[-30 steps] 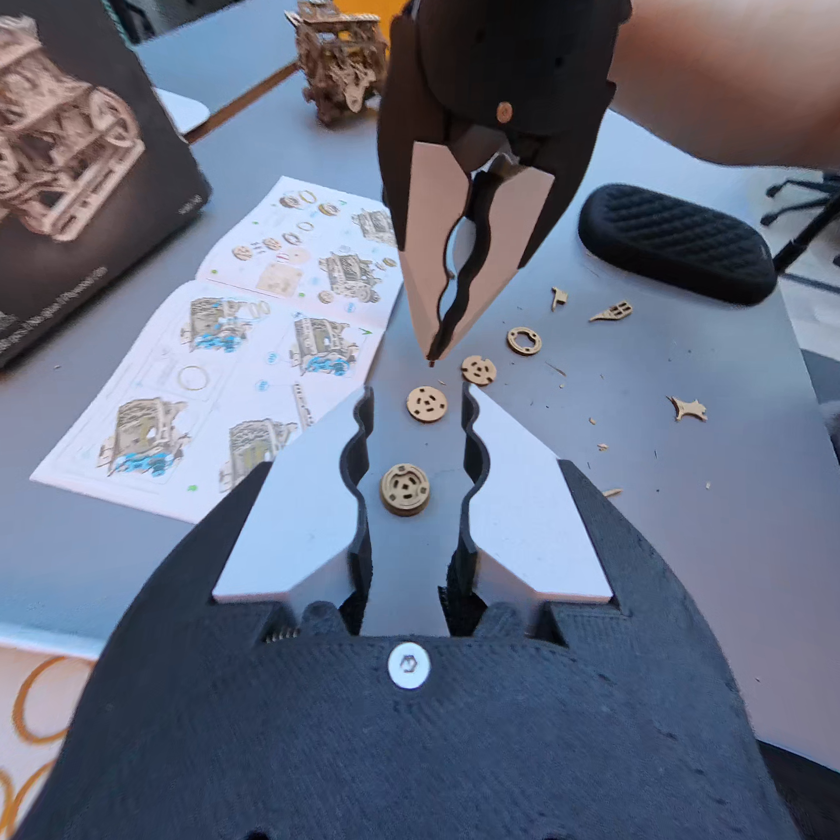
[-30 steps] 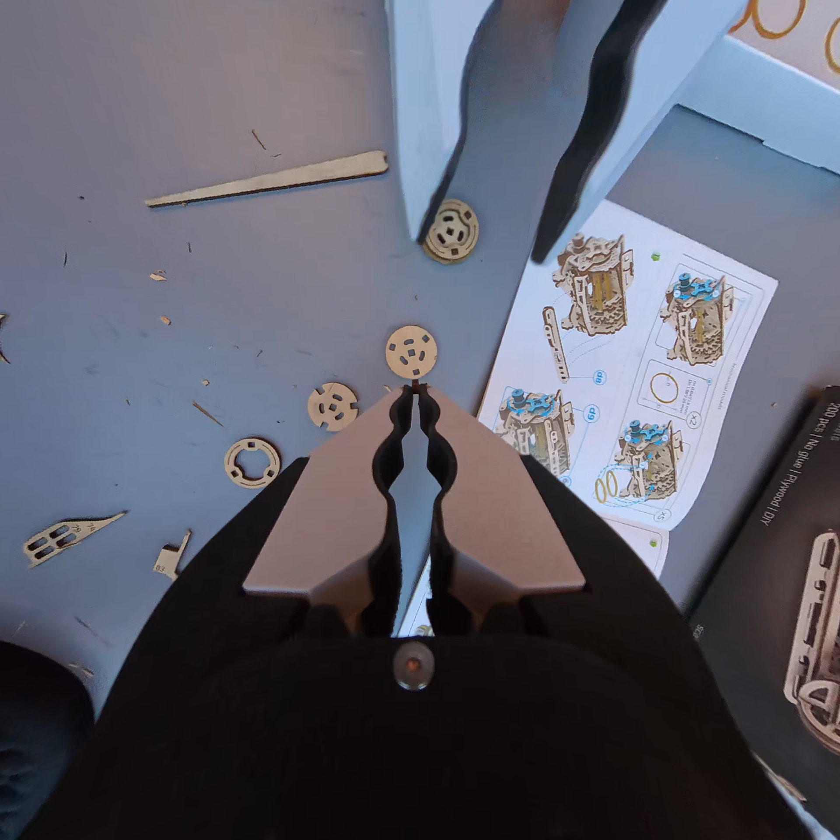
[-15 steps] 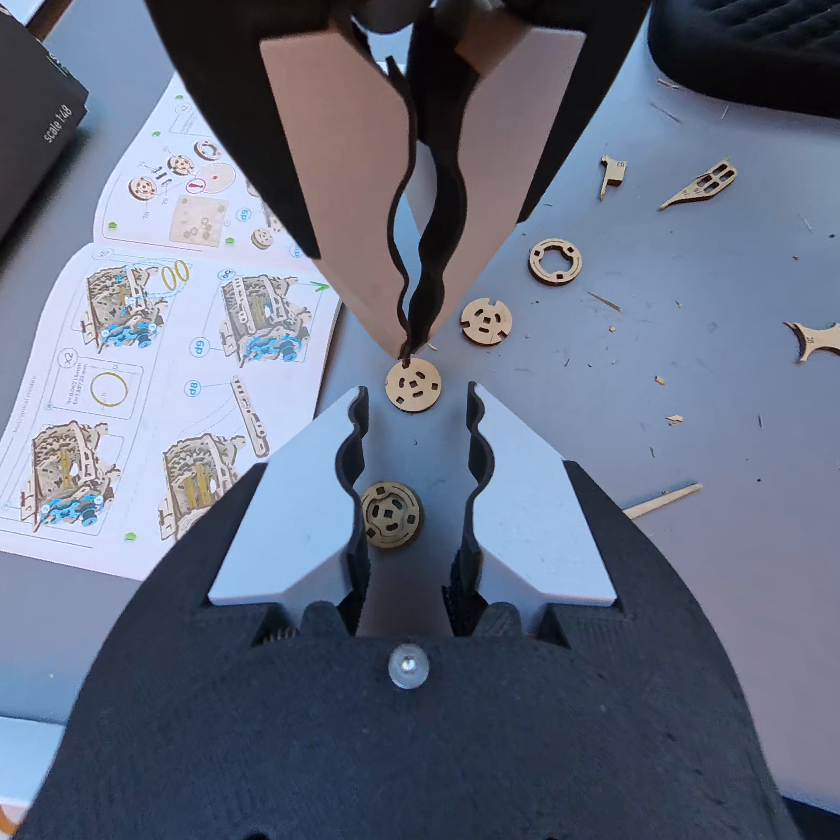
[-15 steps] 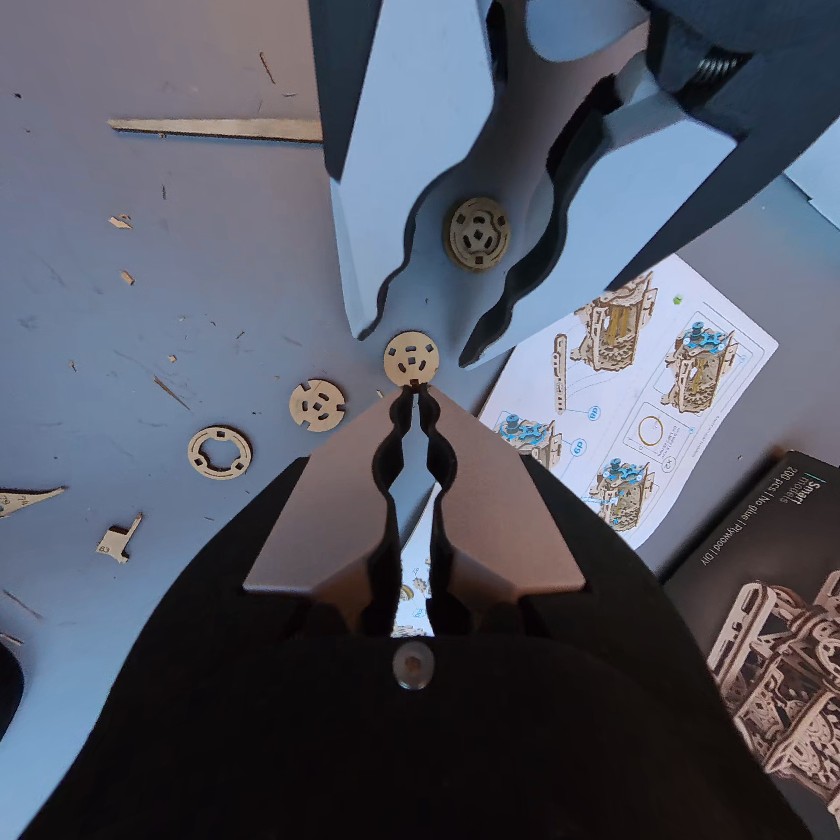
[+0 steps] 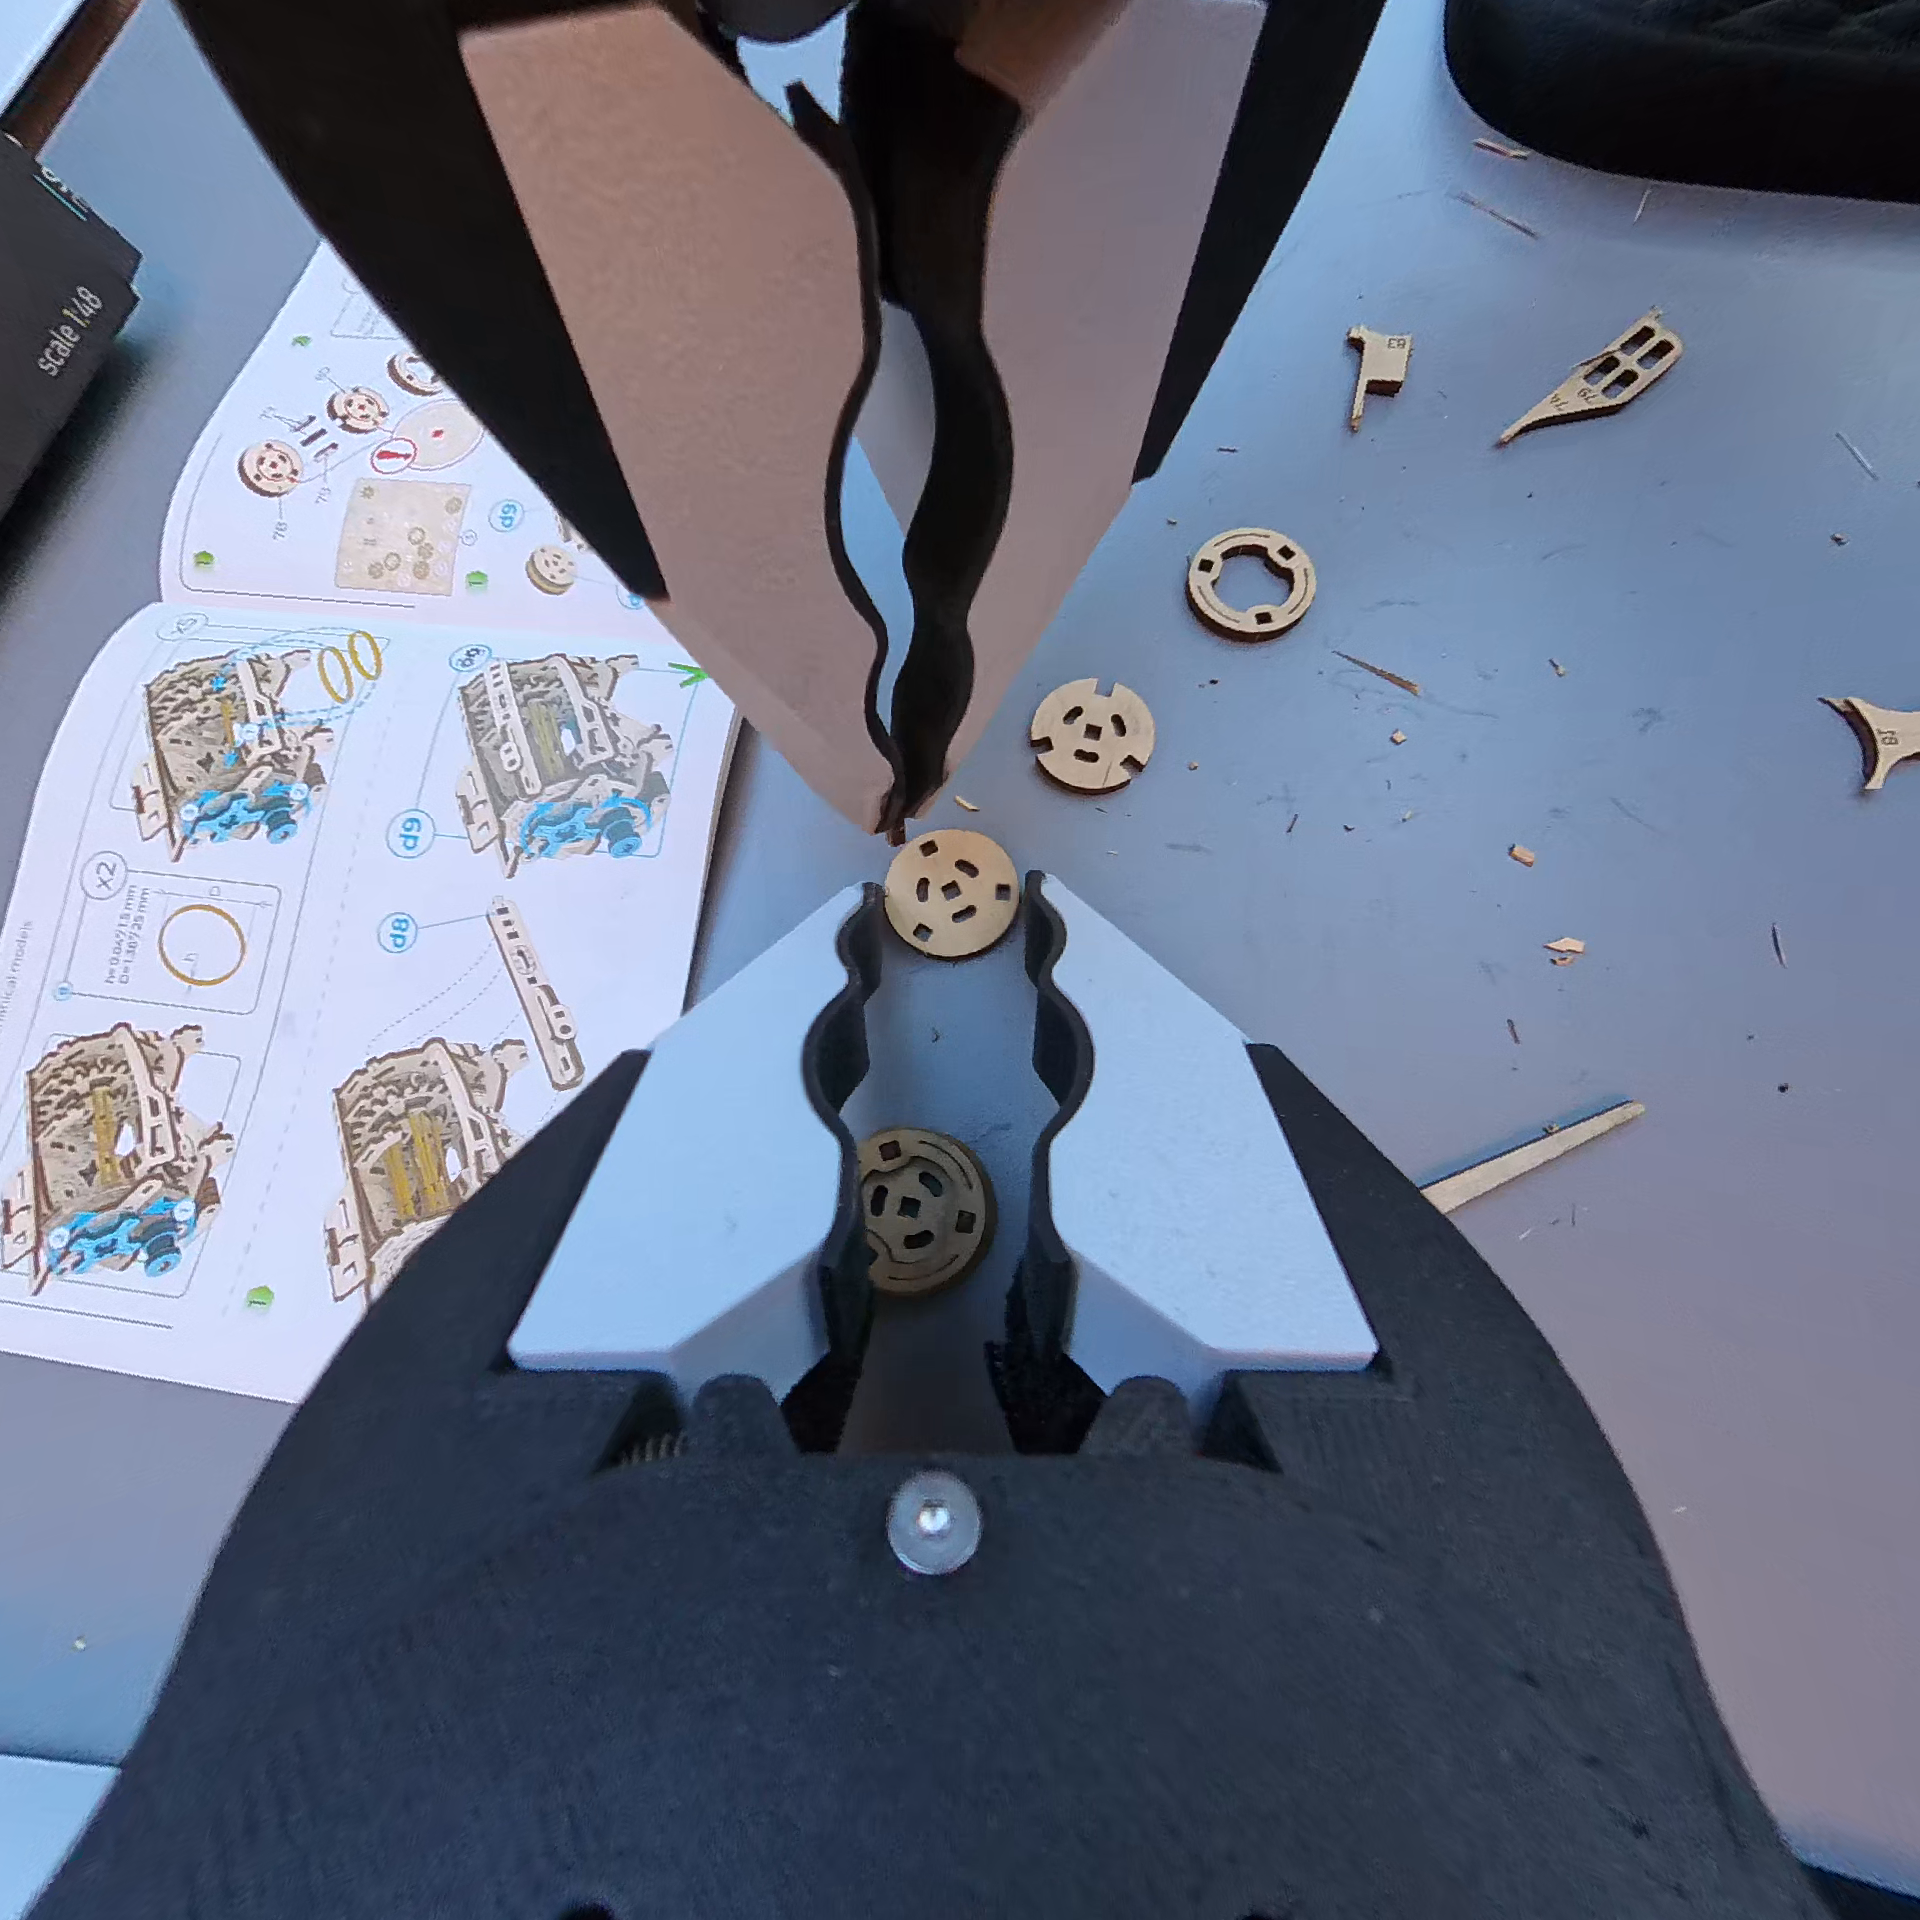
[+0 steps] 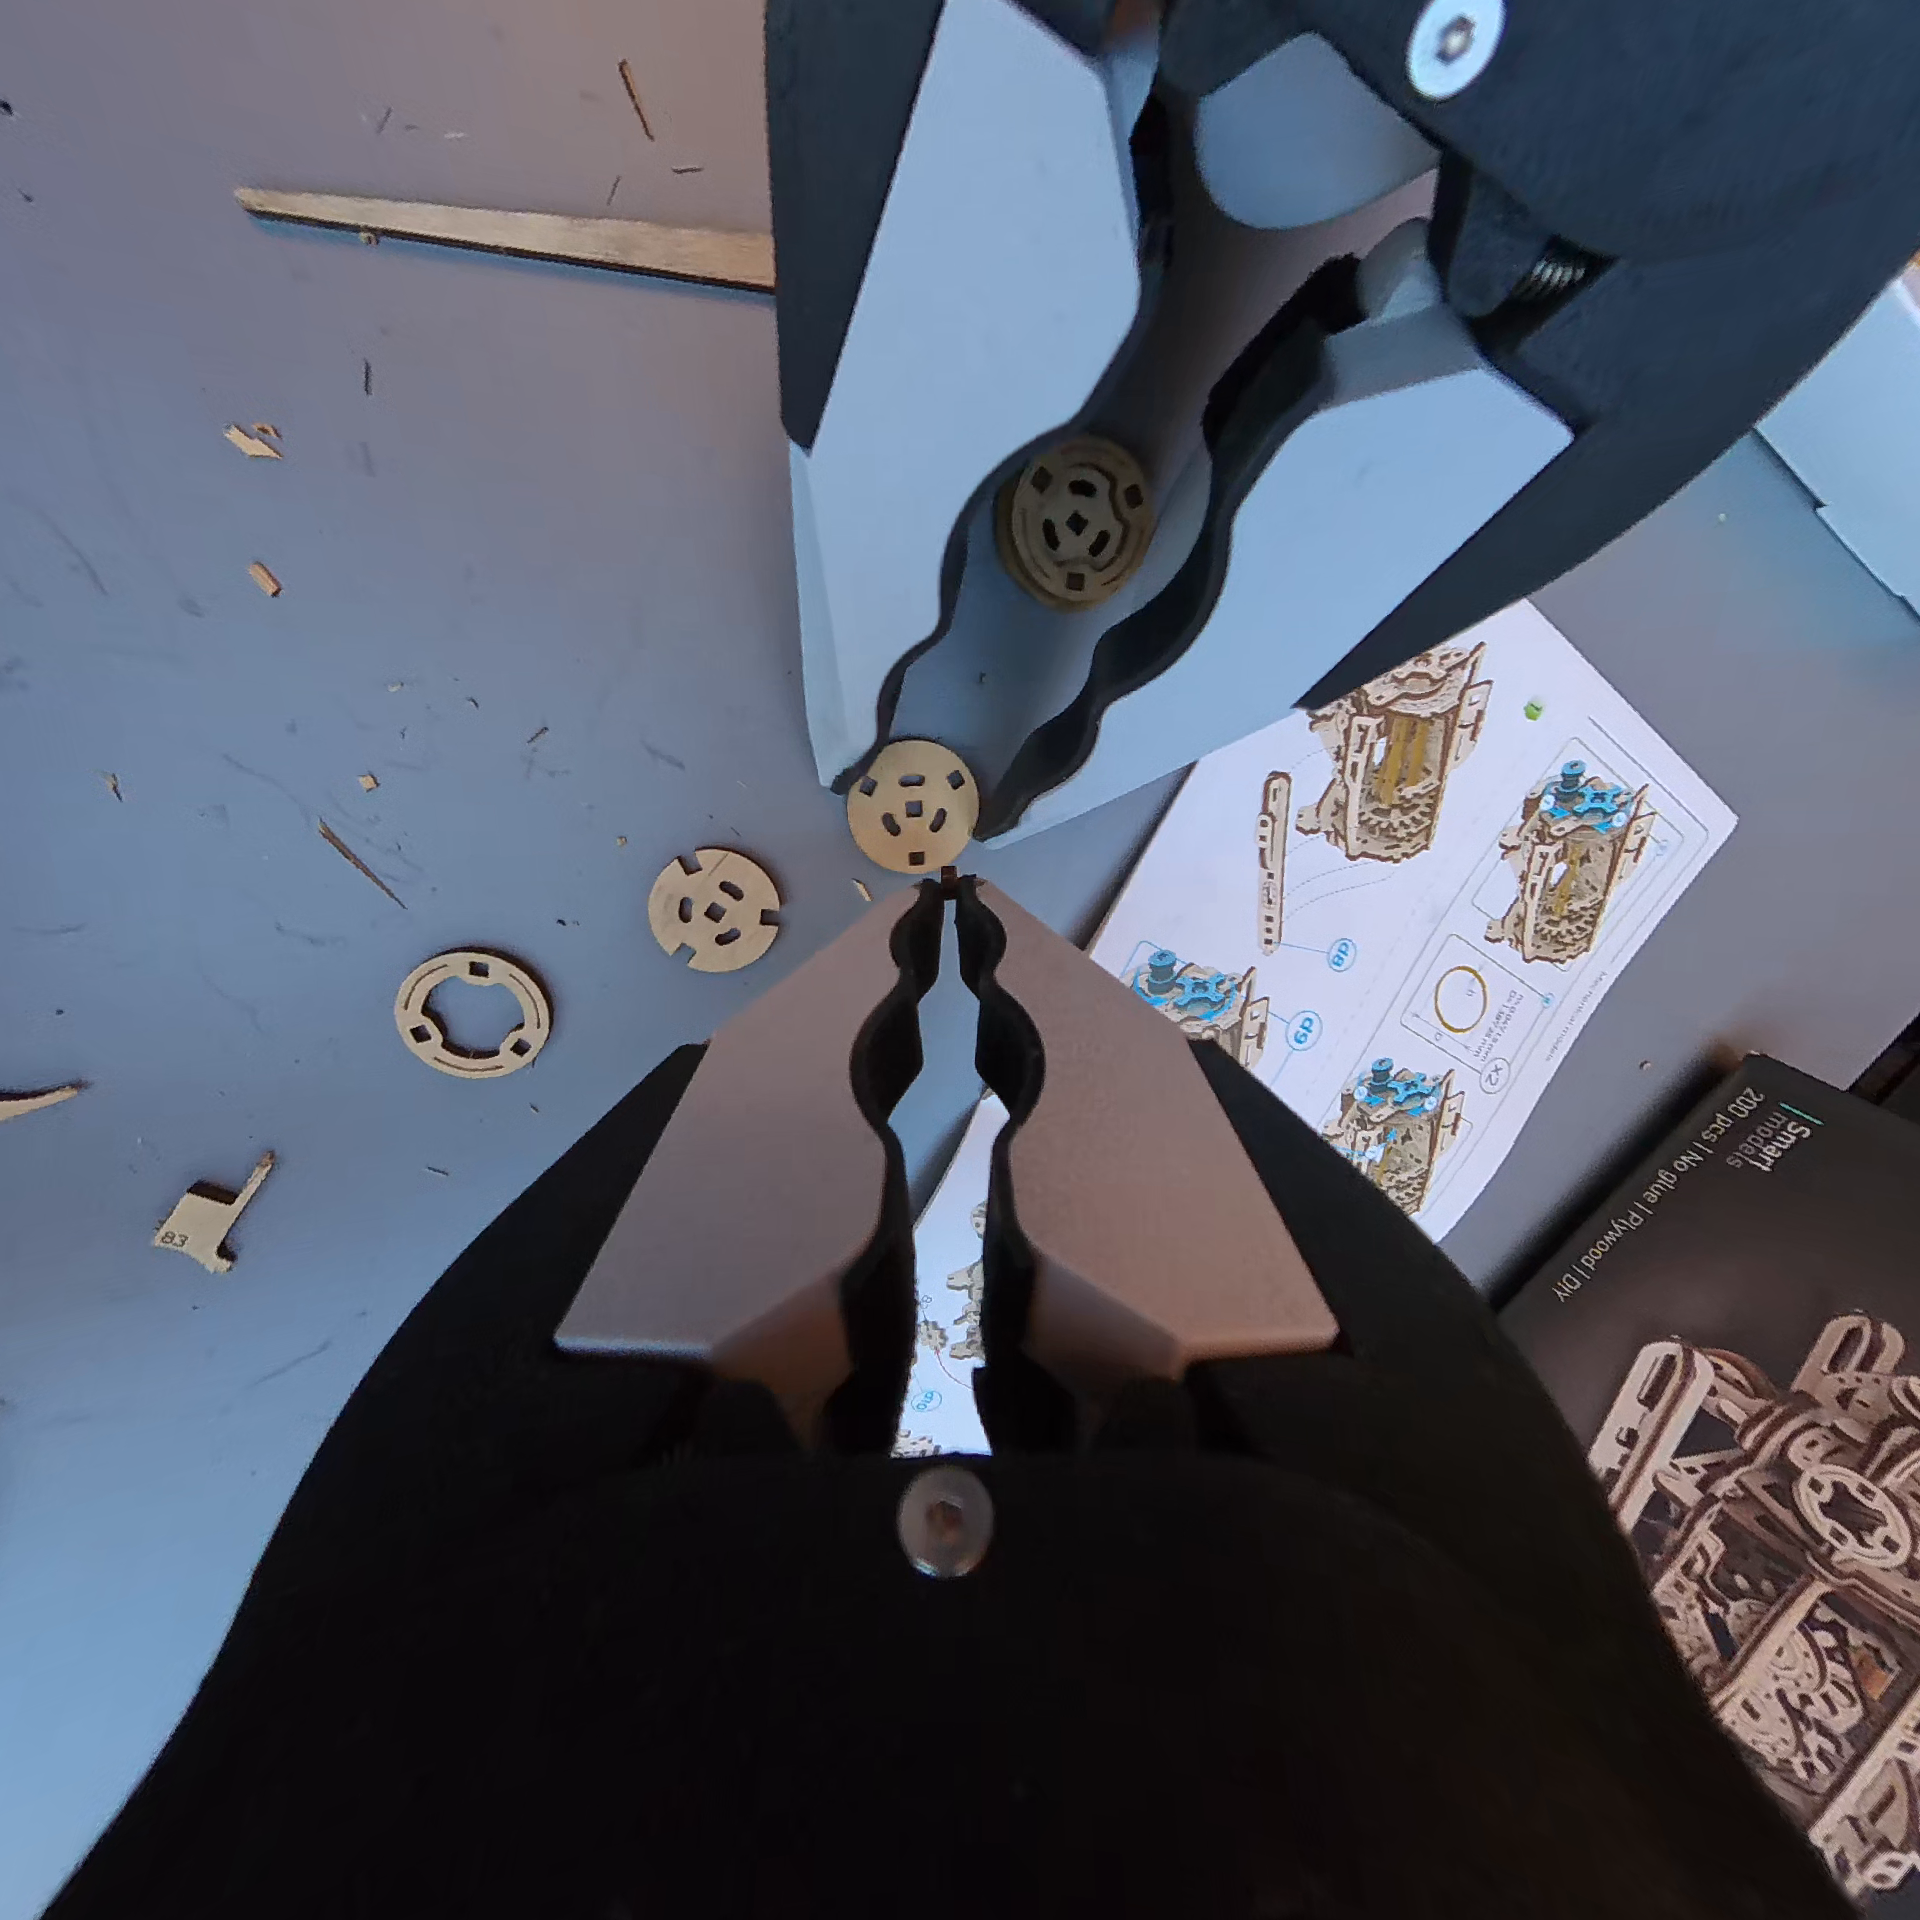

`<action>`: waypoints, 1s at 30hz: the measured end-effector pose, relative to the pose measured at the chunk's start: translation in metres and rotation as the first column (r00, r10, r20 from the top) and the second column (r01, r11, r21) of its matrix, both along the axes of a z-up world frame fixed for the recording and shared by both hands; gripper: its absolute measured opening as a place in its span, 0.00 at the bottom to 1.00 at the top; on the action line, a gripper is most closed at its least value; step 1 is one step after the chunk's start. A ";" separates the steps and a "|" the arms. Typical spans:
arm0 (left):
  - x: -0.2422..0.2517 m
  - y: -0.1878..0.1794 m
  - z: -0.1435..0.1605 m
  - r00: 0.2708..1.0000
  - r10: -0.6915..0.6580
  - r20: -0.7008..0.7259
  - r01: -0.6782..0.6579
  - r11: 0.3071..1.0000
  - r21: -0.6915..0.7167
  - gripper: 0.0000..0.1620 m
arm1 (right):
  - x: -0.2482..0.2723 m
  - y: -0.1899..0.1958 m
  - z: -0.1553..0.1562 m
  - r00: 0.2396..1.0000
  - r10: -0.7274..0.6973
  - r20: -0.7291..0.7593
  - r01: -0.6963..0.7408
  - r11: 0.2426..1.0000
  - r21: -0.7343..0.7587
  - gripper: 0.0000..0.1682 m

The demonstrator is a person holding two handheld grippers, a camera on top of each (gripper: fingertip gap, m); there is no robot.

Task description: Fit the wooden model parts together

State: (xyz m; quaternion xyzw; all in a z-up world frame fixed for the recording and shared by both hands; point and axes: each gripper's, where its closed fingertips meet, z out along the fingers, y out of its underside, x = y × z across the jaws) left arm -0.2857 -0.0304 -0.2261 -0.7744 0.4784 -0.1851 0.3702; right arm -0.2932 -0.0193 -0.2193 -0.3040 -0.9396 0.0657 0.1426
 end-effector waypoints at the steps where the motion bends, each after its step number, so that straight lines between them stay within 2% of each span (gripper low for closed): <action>1: 0.000 0.000 0.000 1.000 0.001 0.004 -0.001 1.000 0.000 0.16 | 0.000 -0.001 0.000 1.000 0.005 0.001 -0.005 1.000 -0.001 0.01; 16: 0.000 0.000 0.000 1.000 -0.006 0.021 0.006 1.000 0.000 0.15 | 0.004 -0.005 -0.005 0.996 0.077 0.034 -0.079 0.994 0.081 0.01; 30: 0.000 0.000 0.000 1.000 -0.005 0.023 0.005 1.000 -0.001 0.15 | 0.004 -0.005 -0.005 0.992 0.066 0.107 -0.080 0.988 0.135 0.01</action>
